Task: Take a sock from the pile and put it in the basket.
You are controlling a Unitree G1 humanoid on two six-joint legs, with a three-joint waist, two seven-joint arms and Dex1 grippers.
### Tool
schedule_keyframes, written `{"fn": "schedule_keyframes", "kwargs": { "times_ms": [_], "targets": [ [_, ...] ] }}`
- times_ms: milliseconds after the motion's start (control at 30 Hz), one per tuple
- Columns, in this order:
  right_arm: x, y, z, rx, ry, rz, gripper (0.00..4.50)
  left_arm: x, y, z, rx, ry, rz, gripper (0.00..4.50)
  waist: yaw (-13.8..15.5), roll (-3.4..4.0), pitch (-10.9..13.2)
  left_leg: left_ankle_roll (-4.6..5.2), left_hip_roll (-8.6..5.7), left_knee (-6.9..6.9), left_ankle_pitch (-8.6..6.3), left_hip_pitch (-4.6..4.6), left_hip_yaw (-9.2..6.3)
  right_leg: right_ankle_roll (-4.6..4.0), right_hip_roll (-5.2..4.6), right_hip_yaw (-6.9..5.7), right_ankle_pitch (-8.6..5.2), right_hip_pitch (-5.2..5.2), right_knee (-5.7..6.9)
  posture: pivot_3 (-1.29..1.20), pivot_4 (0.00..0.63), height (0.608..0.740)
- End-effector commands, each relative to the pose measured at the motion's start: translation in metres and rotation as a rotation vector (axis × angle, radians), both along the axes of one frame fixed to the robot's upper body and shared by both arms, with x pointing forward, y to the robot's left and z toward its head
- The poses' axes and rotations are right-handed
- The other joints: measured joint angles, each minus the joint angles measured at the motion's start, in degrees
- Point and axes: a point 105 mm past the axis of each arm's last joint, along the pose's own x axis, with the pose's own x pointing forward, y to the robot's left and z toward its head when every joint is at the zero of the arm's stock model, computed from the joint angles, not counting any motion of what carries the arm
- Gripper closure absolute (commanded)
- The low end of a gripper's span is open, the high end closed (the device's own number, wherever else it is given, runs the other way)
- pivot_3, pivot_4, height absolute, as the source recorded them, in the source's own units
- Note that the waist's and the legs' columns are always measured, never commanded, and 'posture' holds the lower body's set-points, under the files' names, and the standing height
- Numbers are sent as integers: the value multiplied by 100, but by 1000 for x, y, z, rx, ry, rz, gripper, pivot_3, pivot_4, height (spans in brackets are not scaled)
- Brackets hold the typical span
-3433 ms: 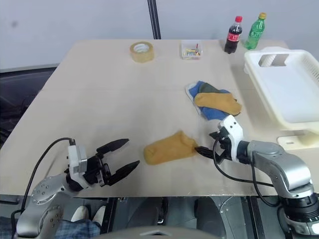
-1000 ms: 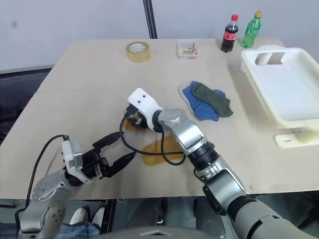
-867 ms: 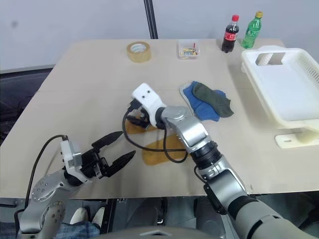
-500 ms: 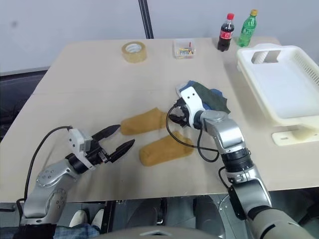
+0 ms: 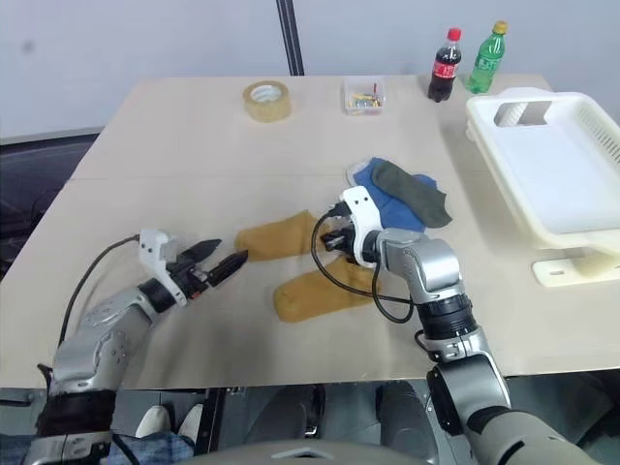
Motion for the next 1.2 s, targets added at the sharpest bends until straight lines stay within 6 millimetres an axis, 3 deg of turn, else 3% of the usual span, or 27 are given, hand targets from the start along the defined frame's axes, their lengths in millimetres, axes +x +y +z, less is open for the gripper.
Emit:
{"fn": "schedule_keyframes", "kwargs": {
  "times_ms": [33, 233, 267, 333, 433, 600, 633, 833, 967, 1100, 1200],
  "targets": [
    [2, 3, 6, 7, -46, 6, 4428, -5, -7, -25, 55, 168, -35, 0, -2, 3, -2, -1, 0, 0, 1, 2, 0, 0, 0, 0, 0, 0, 1, 0, 150, 738],
    [1, 6, 8, 12, -66, 4, 4428, -10, -21, -26, -43, 289, -113, 0, 21, 20, -16, -3, 0, -1, 2, 11, 0, 0, -1, 1, 0, 8, 2, 0, 150, 738],
    [1, 6, 7, 11, -69, 1, 4500, -12, -22, -27, -61, 317, -121, 401, 22, 21, -16, -4, 0, 0, 3, 11, 0, 0, -2, 1, 0, 9, 2, 0, 150, 738],
    [1, 5, 7, 9, -75, -3, 4500, -16, -24, -26, -91, 361, -145, 734, 19, 20, -17, -4, -1, 0, 3, 11, 0, 0, -3, 2, 0, 9, 2, 0, 150, 738],
    [0, 5, 6, 7, -79, -4, 4500, -23, -29, -26, -84, 399, -188, 1954, 12, 20, -17, -4, -2, -2, 3, 10, 1, 0, -5, 3, 0, 9, -2, 0, 150, 738],
    [0, 4, 7, 5, -93, -10, 4500, -18, -31, -25, -99, 401, -163, 4236, 19, 20, -17, -5, -2, -2, 3, 9, 0, 0, -6, 2, 0, 8, -3, 0, 150, 738],
    [0, 4, 8, 5, -97, -10, 4500, -16, -31, -23, -106, 396, -156, 4471, 23, 20, -17, -5, -2, -2, 3, 9, 0, 0, -7, 2, 0, 8, -3, 0, 150, 738],
    [-5, -4, 16, -3, -130, -9, 4500, -15, -26, -14, -162, 347, -108, 4471, 36, 19, -17, -5, -2, -2, 3, 8, 0, 0, -11, 2, 0, 8, -3, 0, 150, 738],
    [-19, -17, 35, 15, -158, -13, 4500, -35, -41, 4, -216, 265, -206, 4471, 20, 16, -14, -5, -2, -5, 3, -5, 1, 0, -23, 5, 0, 2, -6, 0, 150, 738],
    [-49, -49, 49, -19, -173, -12, 4500, -65, -66, 36, -347, 133, -295, 4471, 34, 12, -11, -10, 1, -10, 5, -18, 0, 0, -39, 6, 0, -10, -13, 0, 150, 738],
    [-65, -69, 52, -63, -164, -34, 4500, -89, -79, 39, -366, 135, -340, 4471, 54, 10, -9, -5, 2, -7, 2, -20, -4, -1, -47, 9, 0, -4, -18, 0, 150, 738]
  ]
}}
